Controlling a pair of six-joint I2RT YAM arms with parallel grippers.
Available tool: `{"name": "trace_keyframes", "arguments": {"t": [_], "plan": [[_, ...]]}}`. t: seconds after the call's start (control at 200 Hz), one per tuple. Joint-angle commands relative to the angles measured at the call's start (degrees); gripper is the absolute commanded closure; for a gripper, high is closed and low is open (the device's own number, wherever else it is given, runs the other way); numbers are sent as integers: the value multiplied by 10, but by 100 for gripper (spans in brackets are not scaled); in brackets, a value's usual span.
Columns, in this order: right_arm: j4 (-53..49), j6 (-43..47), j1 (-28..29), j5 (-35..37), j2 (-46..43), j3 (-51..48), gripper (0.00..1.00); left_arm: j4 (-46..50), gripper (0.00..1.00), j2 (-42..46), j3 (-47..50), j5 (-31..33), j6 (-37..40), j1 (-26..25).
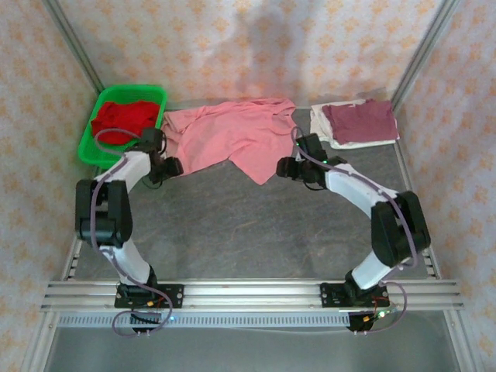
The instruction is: Fold and stack the t-shirts
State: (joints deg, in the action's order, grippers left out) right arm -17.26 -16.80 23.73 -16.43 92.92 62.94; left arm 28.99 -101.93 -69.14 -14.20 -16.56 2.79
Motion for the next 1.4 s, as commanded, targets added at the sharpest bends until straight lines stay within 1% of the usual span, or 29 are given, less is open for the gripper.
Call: {"name": "trace_keyframes", "arguments": {"t": [0.0, 0.095, 0.17, 0.28, 0.43, 0.45, 0.495, 0.55, 0.616, 0.666, 0.726, 0.826, 0.916, 0.946, 0.986, 1.106, 1.196, 1.211, 1.241, 1.256, 1.341, 1.396], "plan": [[50, -25, 13, -22, 31, 55, 37, 2, 41, -50, -88, 10, 10, -15], [49, -40, 18, -22, 64, 75, 37, 31, 41, -110, -141, 29, 5, -15], [51, -56, 21, -14, 84, 80, 37, 36, 39, -134, -159, 34, 3, -15], [52, -69, 29, -9, 112, 91, 36, 48, 39, -166, -189, 39, 7, -15], [51, -81, 36, -7, 145, 109, 37, 78, 43, -209, -238, 38, 4, -13], [51, -81, 36, -6, 148, 112, 37, 79, 45, -212, -241, 35, 4, -13], [48, -81, 38, -4, 156, 119, 37, 77, 53, -218, -245, 29, 4, -14], [40, -81, 39, 0, 165, 128, 37, 78, 60, -222, -250, 25, 3, -14], [32, -79, 40, 4, 174, 137, 37, 82, 71, -219, -251, 25, 1, -15], [26, -79, 40, 9, 179, 141, 37, 81, 74, -209, -245, 27, -2, -16], [23, -83, 40, 11, 185, 144, 37, 81, 82, -190, -229, 30, -6, -16], [13, -88, 41, 3, 196, 151, 38, 77, 81, -146, -192, 35, -15, -16], [12, -91, 45, -1, 204, 154, 39, 60, 87, -112, -155, 28, -16, -17], [13, -91, 46, -1, 206, 155, 39, 61, 91, -107, -152, 27, -16, -17], [15, -91, 47, -3, 210, 157, 40, 69, 100, -103, -151, 21, -16, -17], [8, -92, 50, -9, 225, 171, 40, 68, 100, -89, -139, 22, -10, -25], [11, -92, 52, -10, 231, 174, 40, 68, 100, -96, -142, 16, -5, -28], [11, -92, 52, -11, 231, 175, 40, 71, 92, -100, -145, 14, -4, -29], [11, -93, 52, -11, 233, 176, 40, 81, 74, -111, -156, 18, -1, -32], [12, -93, 53, -11, 234, 177, 40, 88, 68, -117, -162, 20, 1, -34], [13, -93, 53, -15, 237, 179, 40, 121, 59, -155, -205, 42, 17, -50], [9, -92, 53, -17, 237, 180, 40, 137, 58, -176, -232, 49, 21, -59]]}}
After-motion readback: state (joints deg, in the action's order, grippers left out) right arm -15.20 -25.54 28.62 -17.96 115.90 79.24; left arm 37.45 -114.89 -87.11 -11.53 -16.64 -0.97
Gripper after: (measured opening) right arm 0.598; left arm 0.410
